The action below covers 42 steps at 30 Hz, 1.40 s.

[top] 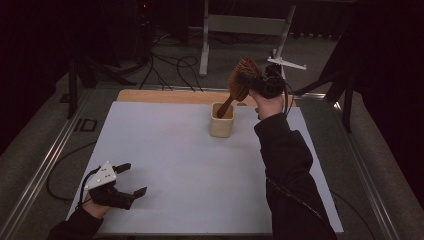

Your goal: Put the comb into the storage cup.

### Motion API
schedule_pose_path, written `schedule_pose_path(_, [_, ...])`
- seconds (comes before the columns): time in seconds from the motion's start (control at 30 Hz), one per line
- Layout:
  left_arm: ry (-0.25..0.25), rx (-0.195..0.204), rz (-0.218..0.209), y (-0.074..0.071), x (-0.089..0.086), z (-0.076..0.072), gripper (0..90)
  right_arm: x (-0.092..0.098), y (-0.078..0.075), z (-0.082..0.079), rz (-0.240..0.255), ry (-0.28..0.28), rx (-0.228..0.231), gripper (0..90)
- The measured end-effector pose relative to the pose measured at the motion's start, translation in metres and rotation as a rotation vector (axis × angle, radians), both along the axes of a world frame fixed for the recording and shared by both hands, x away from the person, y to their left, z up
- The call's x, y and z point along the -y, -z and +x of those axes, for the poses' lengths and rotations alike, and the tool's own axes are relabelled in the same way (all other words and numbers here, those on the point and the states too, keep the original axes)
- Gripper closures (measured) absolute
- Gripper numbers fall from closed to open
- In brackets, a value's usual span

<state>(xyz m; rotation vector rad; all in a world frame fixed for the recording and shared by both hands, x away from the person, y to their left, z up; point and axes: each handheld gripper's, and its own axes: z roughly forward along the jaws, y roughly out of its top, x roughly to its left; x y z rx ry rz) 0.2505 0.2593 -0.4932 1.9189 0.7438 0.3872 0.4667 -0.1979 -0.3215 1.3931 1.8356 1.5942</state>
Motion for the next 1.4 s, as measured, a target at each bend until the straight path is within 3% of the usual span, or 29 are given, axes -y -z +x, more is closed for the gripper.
schedule_pose_path(0.53, [0.013, 0.005, 0.0, -0.001, 0.002, -0.001, 0.1, -0.006, 0.021, 0.013, -0.021, -0.008, -0.038, 51.4])
schedule_pose_path(1.4, [0.013, 0.006, -0.004, 0.0, 0.002, 0.0, 0.1, -0.011, 0.046, 0.021, -0.012, -0.028, -0.087, 51.3])
